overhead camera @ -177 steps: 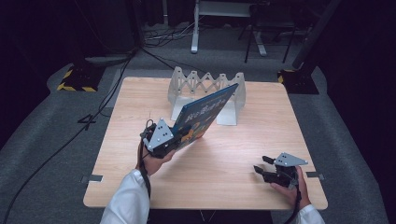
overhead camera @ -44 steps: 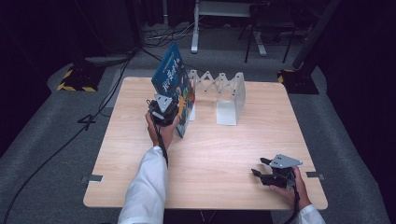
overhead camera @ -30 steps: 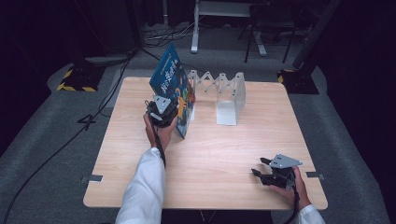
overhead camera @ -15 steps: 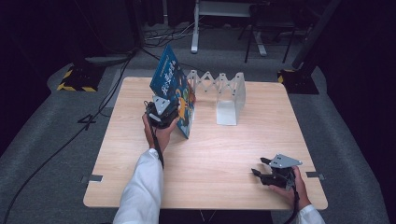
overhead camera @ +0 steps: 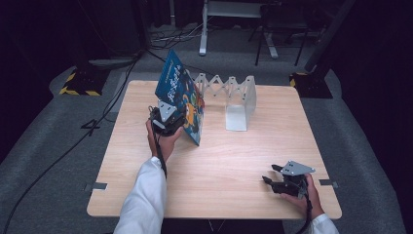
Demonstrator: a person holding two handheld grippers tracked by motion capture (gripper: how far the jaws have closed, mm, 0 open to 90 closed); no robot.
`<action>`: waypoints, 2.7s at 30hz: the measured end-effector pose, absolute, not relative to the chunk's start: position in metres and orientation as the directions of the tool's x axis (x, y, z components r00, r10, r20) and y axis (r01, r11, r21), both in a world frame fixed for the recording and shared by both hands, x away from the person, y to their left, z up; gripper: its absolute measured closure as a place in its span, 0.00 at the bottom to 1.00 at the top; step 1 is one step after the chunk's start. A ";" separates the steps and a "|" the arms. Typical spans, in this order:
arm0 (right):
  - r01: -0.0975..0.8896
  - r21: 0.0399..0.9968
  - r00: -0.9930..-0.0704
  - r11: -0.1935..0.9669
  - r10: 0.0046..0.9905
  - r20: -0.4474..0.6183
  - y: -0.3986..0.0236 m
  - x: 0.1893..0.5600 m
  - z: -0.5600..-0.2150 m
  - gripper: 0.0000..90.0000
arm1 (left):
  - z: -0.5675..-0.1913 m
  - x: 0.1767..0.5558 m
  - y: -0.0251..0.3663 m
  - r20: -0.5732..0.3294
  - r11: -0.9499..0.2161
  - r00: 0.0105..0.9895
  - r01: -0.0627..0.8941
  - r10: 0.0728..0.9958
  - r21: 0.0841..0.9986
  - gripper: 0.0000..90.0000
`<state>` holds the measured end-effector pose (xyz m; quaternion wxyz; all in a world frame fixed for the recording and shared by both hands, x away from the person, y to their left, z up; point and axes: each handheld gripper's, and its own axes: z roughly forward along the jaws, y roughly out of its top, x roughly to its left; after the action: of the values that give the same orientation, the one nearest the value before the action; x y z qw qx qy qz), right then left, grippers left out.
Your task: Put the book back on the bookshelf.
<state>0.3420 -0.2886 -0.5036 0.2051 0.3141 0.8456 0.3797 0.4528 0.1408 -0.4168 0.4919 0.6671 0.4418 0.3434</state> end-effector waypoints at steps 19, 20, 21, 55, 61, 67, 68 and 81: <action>0.377 0.769 -0.718 0.517 0.687 -0.110 -0.288 0.342 -0.504 0.43 | -0.410 0.441 0.149 0.053 -0.191 0.449 0.267 0.892 0.944 0.52; 0.377 0.768 -0.718 0.517 0.687 -0.110 -0.288 0.342 -0.504 0.43 | -0.409 0.440 0.150 0.056 -0.196 0.456 0.266 0.888 0.944 0.52; 0.377 0.768 -0.718 0.517 0.687 -0.110 -0.288 0.342 -0.504 0.43 | -0.409 0.439 0.151 0.057 -0.198 0.461 0.264 0.885 0.944 0.52; 0.418 0.750 -0.695 0.512 0.712 -0.098 -0.290 0.344 -0.496 0.32 | -0.402 0.389 0.168 0.181 -0.428 0.622 0.273 0.762 0.862 0.32; 0.418 0.747 -0.686 0.517 0.718 -0.113 -0.291 0.343 -0.491 0.30 | -0.403 0.381 0.171 0.205 -0.470 0.635 0.280 0.744 0.837 0.29; 0.415 0.739 -0.691 0.531 0.712 -0.124 -0.290 0.344 -0.487 0.28 | -0.404 0.372 0.177 0.242 -0.517 0.640 0.283 0.729 0.808 0.27; 0.416 0.735 -0.693 0.535 0.710 -0.126 -0.290 0.344 -0.486 0.28 | -0.404 0.371 0.178 0.237 -0.520 0.645 0.289 0.726 0.804 0.26; 0.412 0.738 -0.684 0.534 0.717 -0.137 -0.298 0.340 -0.478 0.28 | -0.422 0.351 0.183 0.251 -0.595 0.706 0.293 0.663 0.748 0.21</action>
<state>0.3399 -0.2982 -0.4783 0.2178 0.3326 0.8483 0.3497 0.3506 0.1825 -0.4222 0.3523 0.8536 0.2797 0.2626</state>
